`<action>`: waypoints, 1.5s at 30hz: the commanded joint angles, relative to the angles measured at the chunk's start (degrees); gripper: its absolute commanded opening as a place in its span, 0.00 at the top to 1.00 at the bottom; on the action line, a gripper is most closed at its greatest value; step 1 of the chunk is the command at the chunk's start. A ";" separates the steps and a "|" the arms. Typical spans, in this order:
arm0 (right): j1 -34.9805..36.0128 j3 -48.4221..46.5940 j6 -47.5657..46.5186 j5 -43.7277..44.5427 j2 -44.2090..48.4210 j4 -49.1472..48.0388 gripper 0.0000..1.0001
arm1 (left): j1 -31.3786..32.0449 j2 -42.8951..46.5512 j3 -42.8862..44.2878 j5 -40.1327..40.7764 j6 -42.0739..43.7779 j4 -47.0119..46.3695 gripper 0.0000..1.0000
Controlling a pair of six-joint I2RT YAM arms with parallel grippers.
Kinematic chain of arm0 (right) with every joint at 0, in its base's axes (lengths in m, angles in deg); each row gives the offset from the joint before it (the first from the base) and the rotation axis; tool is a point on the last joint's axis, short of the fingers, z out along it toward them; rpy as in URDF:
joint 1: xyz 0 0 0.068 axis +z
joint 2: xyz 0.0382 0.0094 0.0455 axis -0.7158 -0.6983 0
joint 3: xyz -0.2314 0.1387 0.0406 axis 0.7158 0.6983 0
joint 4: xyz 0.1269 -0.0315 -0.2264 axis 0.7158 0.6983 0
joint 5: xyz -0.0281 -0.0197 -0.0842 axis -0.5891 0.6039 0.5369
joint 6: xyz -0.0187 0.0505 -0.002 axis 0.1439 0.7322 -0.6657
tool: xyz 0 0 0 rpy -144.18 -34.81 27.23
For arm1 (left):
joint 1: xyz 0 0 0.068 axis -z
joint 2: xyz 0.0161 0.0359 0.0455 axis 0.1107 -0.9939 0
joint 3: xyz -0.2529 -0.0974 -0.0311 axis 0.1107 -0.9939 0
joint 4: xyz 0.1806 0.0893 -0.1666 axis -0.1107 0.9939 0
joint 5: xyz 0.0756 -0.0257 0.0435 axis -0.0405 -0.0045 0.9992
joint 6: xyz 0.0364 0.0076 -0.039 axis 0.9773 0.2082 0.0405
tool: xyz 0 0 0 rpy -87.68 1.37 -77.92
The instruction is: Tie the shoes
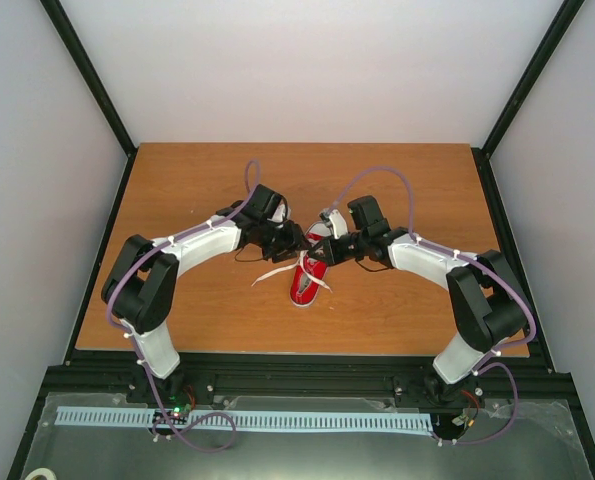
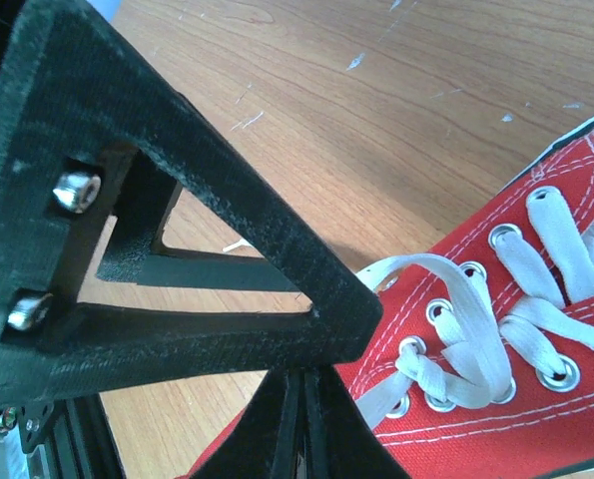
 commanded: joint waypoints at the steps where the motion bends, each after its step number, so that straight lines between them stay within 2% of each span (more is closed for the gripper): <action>1: 0.20 -1.08 -2.80 1.76 -0.22 -1.00 0.97 | 0.35 0.24 2.59 -3.23 -2.22 1.60 0.43; 5: 0.88 -1.36 -4.80 4.72 0.08 -0.77 0.97 | 0.37 0.63 1.81 -4.96 -4.10 2.81 0.40; 10: 1.90 -1.67 -7.63 6.62 0.85 -0.83 0.97 | 0.40 1.40 0.99 -5.59 -5.86 3.14 0.44; 17: 3.36 -1.04 -9.99 8.56 2.66 -1.92 0.97 | 0.40 0.07 1.60 -5.63 -6.31 2.93 0.56; 22: 4.32 -0.78 -10.76 10.13 3.08 -2.18 0.97 | 0.49 -0.89 2.63 -6.23 -6.34 2.71 0.61; 24: 4.72 -0.46 -10.96 11.67 3.50 -2.72 0.97 | 0.49 -0.90 2.77 -6.50 -6.07 3.13 0.60; 28: 5.27 0.19 -11.61 14.57 4.70 -3.70 0.97 | 0.51 0.05 1.82 -6.65 -6.08 5.12 0.45; 30: 5.50 0.44 -12.11 15.38 5.15 -4.00 0.97 | 0.48 0.83 0.95 -6.76 -6.84 5.12 0.44; 33: 5.71 0.45 -12.59 14.96 4.95 -4.37 0.97 | 0.56 1.27 0.39 -6.96 -7.92 4.36 0.49; 40: 6.94 0.34 -12.69 14.40 4.55 -4.74 0.97 | 0.58 -0.26 2.38 -6.10 -8.10 4.18 0.70; 45: 7.22 0.75 -12.43 14.63 4.69 -4.77 0.97 | 0.56 -0.37 2.03 -5.68 -8.23 4.09 0.81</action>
